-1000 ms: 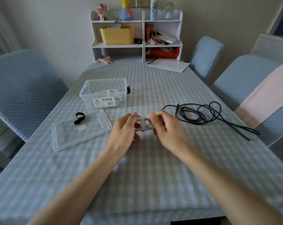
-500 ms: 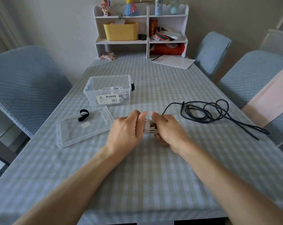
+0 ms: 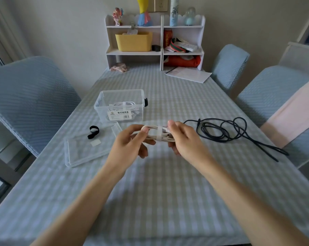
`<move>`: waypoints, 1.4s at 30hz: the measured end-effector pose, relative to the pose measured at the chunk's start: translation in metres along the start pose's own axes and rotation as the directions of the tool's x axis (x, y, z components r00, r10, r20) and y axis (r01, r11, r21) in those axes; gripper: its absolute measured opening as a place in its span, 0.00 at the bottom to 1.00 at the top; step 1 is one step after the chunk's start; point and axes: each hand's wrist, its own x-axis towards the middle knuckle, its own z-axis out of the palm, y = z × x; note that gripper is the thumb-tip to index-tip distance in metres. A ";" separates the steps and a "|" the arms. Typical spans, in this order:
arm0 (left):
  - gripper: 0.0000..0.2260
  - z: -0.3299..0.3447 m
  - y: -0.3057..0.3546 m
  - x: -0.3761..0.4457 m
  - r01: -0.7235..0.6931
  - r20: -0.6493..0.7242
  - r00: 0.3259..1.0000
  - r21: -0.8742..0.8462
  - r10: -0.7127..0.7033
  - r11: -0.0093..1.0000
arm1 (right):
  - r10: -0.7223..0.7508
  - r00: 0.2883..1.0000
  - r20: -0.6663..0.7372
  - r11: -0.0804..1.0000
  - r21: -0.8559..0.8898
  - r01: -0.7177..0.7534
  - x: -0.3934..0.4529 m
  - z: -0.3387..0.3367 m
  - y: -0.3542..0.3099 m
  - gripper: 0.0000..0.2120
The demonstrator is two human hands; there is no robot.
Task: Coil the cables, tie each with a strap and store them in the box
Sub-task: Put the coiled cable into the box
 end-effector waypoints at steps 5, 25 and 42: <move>0.08 -0.026 0.007 0.011 0.031 -0.100 0.994 -0.094 -0.040 0.995 | 0.111 0.994 0.023 0.974 0.197 -0.113 0.014 -0.006 -0.014 0.12; 0.08 -0.096 0.063 0.159 0.220 -0.107 0.973 0.144 -0.205 0.965 | -0.005 1.000 0.020 0.992 -0.129 0.007 0.116 0.037 -0.039 0.09; 0.04 -0.090 0.056 0.148 -0.176 0.058 0.978 0.748 0.200 0.640 | -0.014 1.000 -0.026 0.982 -0.187 0.008 0.116 0.011 -0.026 0.07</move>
